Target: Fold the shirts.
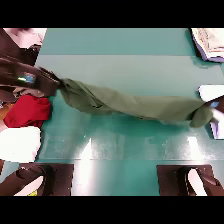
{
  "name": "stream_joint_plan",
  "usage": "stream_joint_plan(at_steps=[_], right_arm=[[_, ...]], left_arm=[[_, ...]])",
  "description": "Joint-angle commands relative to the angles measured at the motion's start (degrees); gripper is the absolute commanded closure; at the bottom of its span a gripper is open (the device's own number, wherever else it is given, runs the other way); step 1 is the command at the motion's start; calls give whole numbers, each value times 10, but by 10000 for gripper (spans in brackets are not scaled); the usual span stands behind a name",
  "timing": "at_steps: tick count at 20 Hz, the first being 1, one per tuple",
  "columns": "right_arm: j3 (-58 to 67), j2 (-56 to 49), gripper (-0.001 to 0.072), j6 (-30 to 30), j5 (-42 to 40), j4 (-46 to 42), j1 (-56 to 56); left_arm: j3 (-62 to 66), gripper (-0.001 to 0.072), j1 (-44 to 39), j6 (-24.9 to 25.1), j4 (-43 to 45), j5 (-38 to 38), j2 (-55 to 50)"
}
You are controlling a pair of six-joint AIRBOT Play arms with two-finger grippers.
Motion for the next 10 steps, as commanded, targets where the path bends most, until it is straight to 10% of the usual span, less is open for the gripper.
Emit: stream_joint_plan(at_steps=[1,5,10], right_arm=[[-141,2,695,-15,-82,3,0],[-131,-65,695,-29,-146,2,0],[-24,-167,694,-79,-116,0,14]], left_arm=[[-86,677,1,7,2,129,-70],[-54,677,1,0,-21,258,-151],[-1,677,1,3,-19,241,-171]])
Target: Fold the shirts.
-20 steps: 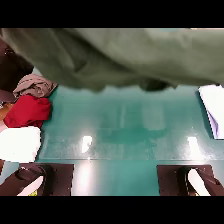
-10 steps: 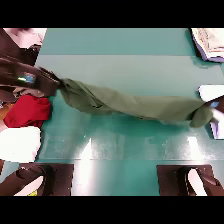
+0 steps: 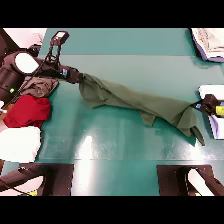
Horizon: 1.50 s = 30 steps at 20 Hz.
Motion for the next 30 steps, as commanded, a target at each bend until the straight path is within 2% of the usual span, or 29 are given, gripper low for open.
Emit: stream_joint_plan(at_steps=[1,3,5,7,8,11,14,19,25,27,30], right_arm=[[52,-53,695,-45,40,-7,26],[34,-30,694,-46,51,-47,74],[-5,14,675,-46,26,-82,124],[-32,54,222,-45,17,-93,145],[-35,70,201,-40,19,-95,144],[-35,115,202,-24,31,-95,101],[-35,94,203,-26,67,-95,37],[-35,-44,203,-28,48,-80,-18],[-35,-193,203,-21,30,-56,-15],[-35,-228,203,-23,29,-18,-2],[-35,-261,219,-23,-5,-15,31]], left_arm=[[23,677,0,4,6,-22,-12],[23,677,0,5,39,-104,-12],[23,677,1,7,78,-169,-12],[23,677,1,18,108,-197,-11],[23,677,1,18,112,-208,-12],[23,677,0,18,111,-226,-12],[23,677,0,18,100,-222,-12],[23,677,0,18,100,-219,-12],[23,677,0,18,100,-219,-12],[23,677,0,17,100,-208,-12],[23,677,0,17,97,-200,-12]])
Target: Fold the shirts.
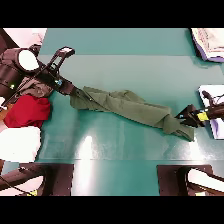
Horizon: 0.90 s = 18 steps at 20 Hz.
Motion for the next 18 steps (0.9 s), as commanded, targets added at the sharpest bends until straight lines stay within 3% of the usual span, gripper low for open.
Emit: stream_joint_plan(at_steps=[1,2,3,4,9,18], right_arm=[[0,-39,357,0,-45,19,29],[1,-36,484,-3,-62,19,32],[3,-26,665,-12,-78,19,33],[10,-10,694,-25,-85,18,32],[129,100,697,-30,-110,14,31],[408,265,697,-30,-146,13,31]], left_arm=[[1,677,0,0,-2,9,0],[1,677,0,0,-1,9,0],[1,677,0,-1,0,10,0],[1,678,0,-2,3,17,4],[77,677,0,-19,62,59,60],[368,677,0,-18,62,60,155]])
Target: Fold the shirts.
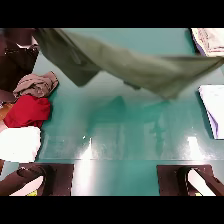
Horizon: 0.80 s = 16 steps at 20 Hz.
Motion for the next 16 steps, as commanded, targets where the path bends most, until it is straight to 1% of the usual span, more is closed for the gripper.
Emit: stream_joint_plan(at_steps=[1,3,5,8,10,13,14,16], right_arm=[[107,54,697,0,-25,-2,0],[152,67,697,0,-22,-7,0],[193,75,697,0,-13,-29,0],[253,76,697,1,24,-83,0],[299,61,697,15,86,-114,0],[361,12,697,51,211,-131,0],[369,-8,697,62,256,-131,0],[339,-39,697,90,305,-131,13]], left_arm=[[108,677,0,0,1,4,38],[140,677,0,0,-5,10,60],[141,677,0,0,-7,22,89],[143,677,0,0,-9,20,123],[144,677,0,0,-23,4,134],[139,677,0,0,-90,-64,135],[120,678,0,0,-106,-88,133],[50,678,0,0,-109,-132,129]])
